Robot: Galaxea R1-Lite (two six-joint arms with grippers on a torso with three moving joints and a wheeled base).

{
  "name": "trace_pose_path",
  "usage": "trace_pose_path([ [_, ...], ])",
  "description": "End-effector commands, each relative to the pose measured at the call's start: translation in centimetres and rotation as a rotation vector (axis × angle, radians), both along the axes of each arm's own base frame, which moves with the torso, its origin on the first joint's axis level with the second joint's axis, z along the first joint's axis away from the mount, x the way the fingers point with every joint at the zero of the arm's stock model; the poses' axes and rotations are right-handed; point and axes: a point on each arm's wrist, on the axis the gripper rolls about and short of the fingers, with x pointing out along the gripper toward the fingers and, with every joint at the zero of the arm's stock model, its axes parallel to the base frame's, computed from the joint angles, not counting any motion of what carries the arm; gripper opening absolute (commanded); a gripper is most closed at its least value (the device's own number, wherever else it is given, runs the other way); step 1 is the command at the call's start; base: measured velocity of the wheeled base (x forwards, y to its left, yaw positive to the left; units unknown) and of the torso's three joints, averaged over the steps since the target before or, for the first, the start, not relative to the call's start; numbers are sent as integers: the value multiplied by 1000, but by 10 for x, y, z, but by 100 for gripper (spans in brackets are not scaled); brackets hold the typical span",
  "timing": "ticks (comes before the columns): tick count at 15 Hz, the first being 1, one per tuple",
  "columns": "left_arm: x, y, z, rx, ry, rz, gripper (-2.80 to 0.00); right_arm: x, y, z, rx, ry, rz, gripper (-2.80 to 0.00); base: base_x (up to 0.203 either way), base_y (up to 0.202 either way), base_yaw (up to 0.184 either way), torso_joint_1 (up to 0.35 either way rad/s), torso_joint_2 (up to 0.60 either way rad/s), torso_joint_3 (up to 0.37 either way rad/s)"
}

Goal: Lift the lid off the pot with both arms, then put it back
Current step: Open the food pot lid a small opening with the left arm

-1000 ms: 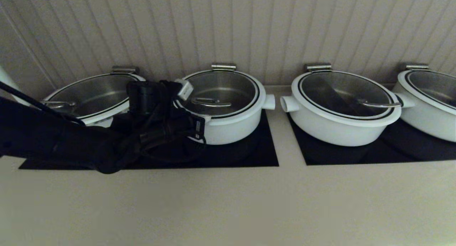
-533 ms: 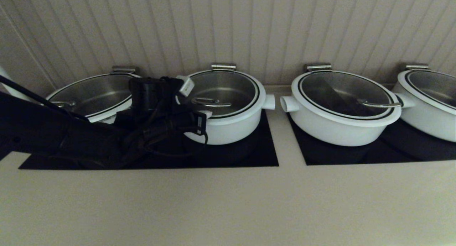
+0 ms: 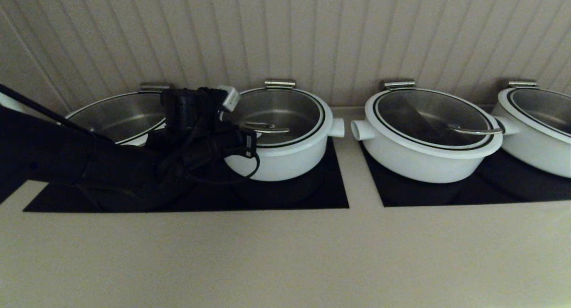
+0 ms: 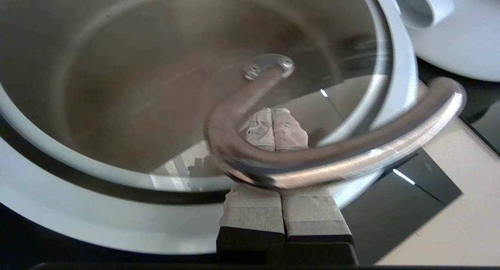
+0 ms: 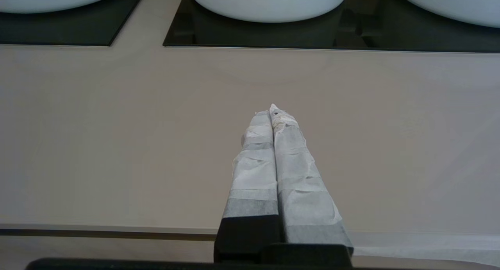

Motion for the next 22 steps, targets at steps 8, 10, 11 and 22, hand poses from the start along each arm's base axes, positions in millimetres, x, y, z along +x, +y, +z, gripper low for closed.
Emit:
trace_pose_path([
  [8, 1, 2, 15, -9, -53, 3, -280, 0, 0, 0, 0, 1, 0, -280, 0, 0, 0, 0, 0, 0],
  [10, 4, 2, 21, -6, -83, 1, -280, 0, 0, 0, 0, 1, 0, -280, 0, 0, 0, 0, 0, 0],
  [11, 5, 1, 23, -8, -89, 0, -280, 0, 0, 0, 0, 1, 0, -280, 0, 0, 0, 0, 0, 0],
  [22, 8, 0, 30, 7, -128, -3, -280, 0, 0, 0, 0, 1, 0, -280, 0, 0, 0, 0, 0, 0],
])
